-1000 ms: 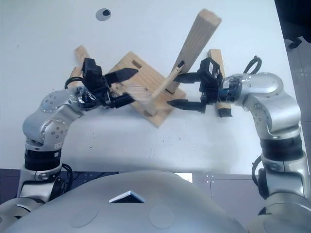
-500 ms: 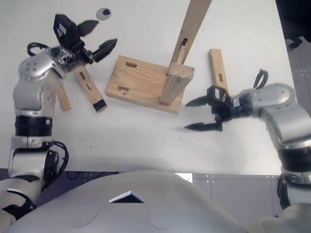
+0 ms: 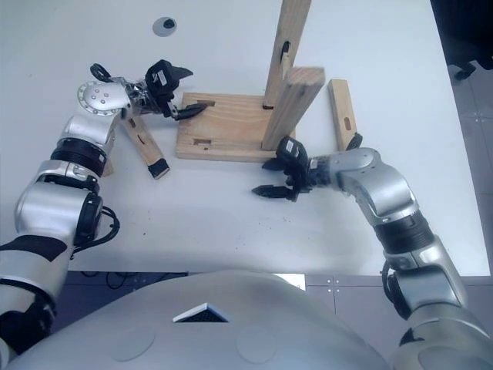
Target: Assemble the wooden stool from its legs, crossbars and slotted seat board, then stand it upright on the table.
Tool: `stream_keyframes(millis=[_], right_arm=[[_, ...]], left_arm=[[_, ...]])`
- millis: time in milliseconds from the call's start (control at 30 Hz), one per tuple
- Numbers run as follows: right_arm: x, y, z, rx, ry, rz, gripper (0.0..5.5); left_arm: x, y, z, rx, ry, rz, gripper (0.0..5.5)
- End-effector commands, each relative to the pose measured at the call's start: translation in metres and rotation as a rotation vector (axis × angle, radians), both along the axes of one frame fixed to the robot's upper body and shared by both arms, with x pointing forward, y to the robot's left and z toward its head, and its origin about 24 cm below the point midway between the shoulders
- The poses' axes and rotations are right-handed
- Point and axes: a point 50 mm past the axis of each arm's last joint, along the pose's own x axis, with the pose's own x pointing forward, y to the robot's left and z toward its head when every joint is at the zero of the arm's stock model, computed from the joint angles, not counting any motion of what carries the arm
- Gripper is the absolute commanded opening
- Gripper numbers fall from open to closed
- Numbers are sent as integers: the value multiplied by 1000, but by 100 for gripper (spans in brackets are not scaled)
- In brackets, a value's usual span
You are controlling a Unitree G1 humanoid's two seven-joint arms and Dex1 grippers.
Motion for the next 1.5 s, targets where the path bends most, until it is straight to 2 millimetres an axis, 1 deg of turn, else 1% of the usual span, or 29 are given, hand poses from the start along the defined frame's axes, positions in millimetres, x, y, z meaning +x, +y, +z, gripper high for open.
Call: stream_keyframes(millis=[33, 100, 167, 200, 233, 300, 400, 467, 500, 533, 567, 600, 633, 667, 700, 767, 800, 833, 867, 967, 1033, 1100, 1133, 1233, 1333, 1400, 1433, 1500], right_arm=[[16, -5, -9, -60, -128, -184, 381], [19, 2, -9, -40, -183, -238, 381], [33, 15, -6, -21, -233, -289, 381], [40, 20, -3, -11, -256, -312, 381], [46, 24, 0, -1, -272, -330, 381], [52, 27, 5, 9, -299, -349, 381], [55, 23, 7, 10, -312, -369, 381], [55, 20, 9, 16, -318, -376, 381], [54, 17, 11, 18, -321, -387, 381], [53, 14, 12, 18, -326, -399, 381], [51, 10, 14, 19, -329, -409, 381], [50, 7, 16, 19, -332, -418, 381], [48, 4, 16, 20, -333, -428, 381], [46, 2, 16, 19, -329, -431, 381], [43, 2, 15, 18, -324, -428, 381], [37, 5, 13, 20, -308, -409, 381], [36, 7, 13, 23, -300, -396, 381], [34, 8, 12, 23, -297, -384, 381], [34, 10, 13, 23, -296, -377, 381], [34, 12, 13, 8, -301, -355, 381], [34, 12, 11, -14, -310, -346, 381], [34, 12, 7, -30, -313, -339, 381], [34, 11, 5, -38, -314, -342, 381], [39, 5, 3, -82, -347, -371, 381], [45, -3, 6, -102, -370, -397, 381], [47, -10, 8, -108, -380, -415, 381], [49, -15, 10, -116, -387, -425, 381], [52, -27, 14, -126, -406, -459, 381]], left_arm=[[-64, 29, -54, 232, 439, -235, 380], [-81, 25, -52, 161, 530, -307, 380], [-98, 4, -42, 2, 563, -358, 380], [-103, -9, -36, -78, 550, -369, 380], [-105, -20, -29, -144, 530, -365, 380], [-106, -35, -20, -214, 468, -340, 380], [-104, -45, -10, -282, 379, -263, 380], [-98, -44, -3, -344, 315, -168, 380], [-94, -43, 5, -379, 268, -126, 380], [-90, -42, 15, -426, 224, -83, 380], [-85, -37, 31, -480, 160, -23, 380], [-80, -28, 45, -504, 92, 32, 380], [-76, -19, 55, -494, 35, 72, 380], [-68, -5, 60, -428, -37, 133, 380], [-62, 9, 61, -352, -90, 187, 380], [-45, 38, 56, -162, -193, 328, 380], [-39, 49, 51, -79, -221, 376, 380], [-36, 55, 45, -32, -229, 400, 380], [-36, 57, 36, -4, -222, 406, 380], [-45, 52, 10, 53, -171, 360, 380], [-52, 50, -2, 97, -142, 306, 380], [-60, 45, -13, 173, -121, 205, 380], [-64, 39, -16, 182, -109, 147, 380], [-70, 21, -15, 140, -119, 52, 380], [-72, 14, -13, 120, -126, 37, 380], [-71, 16, -10, 106, -127, 58, 380], [-70, 20, -7, 103, -138, 87, 380], [-66, 30, 5, 66, -183, 179, 380]])
